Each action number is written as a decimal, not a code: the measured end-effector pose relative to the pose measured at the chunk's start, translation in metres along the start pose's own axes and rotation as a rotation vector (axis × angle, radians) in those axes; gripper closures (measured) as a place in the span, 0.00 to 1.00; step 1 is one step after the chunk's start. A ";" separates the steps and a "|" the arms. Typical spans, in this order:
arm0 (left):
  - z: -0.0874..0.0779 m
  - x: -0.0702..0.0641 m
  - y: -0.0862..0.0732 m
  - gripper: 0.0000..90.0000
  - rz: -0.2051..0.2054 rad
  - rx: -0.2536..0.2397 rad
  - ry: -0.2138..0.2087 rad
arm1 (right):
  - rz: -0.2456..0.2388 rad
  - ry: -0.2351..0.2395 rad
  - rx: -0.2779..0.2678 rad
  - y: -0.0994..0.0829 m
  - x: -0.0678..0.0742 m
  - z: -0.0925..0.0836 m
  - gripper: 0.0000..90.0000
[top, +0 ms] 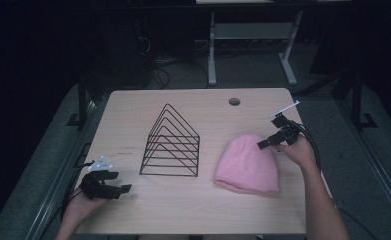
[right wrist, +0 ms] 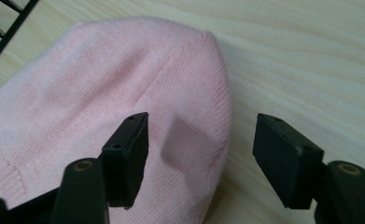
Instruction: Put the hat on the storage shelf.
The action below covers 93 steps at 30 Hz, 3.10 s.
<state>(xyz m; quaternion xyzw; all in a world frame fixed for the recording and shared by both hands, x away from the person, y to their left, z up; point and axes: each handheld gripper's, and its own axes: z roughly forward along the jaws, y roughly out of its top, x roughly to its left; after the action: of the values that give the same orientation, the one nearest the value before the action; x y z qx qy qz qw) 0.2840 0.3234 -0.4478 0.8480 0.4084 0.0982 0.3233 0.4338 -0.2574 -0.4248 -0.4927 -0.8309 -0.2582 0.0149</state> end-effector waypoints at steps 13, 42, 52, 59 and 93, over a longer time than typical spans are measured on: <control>0.000 0.001 0.000 0.26 0.006 0.007 0.006 | 0.034 0.036 0.042 -0.003 -0.006 0.020 0.62; 0.001 -0.006 0.004 0.26 0.002 -0.004 -0.015 | 0.046 0.193 -0.142 -0.022 -0.005 -0.023 0.87; -0.006 -0.012 0.011 0.26 0.006 -0.012 -0.035 | -0.036 0.200 -0.217 -0.023 0.011 -0.065 0.88; -0.013 -0.018 0.021 0.26 0.026 -0.025 -0.052 | -0.074 0.179 -0.242 -0.024 0.021 -0.090 0.89; -0.072 -0.033 0.092 0.27 0.151 -0.051 -0.143 | -0.210 0.079 -0.357 0.012 0.062 -0.203 0.89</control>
<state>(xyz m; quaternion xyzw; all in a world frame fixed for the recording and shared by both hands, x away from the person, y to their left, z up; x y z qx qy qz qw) 0.2892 0.2904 -0.3311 0.8726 0.3168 0.0720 0.3647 0.3648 -0.2929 -0.2267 -0.3877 -0.8175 -0.4207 -0.0670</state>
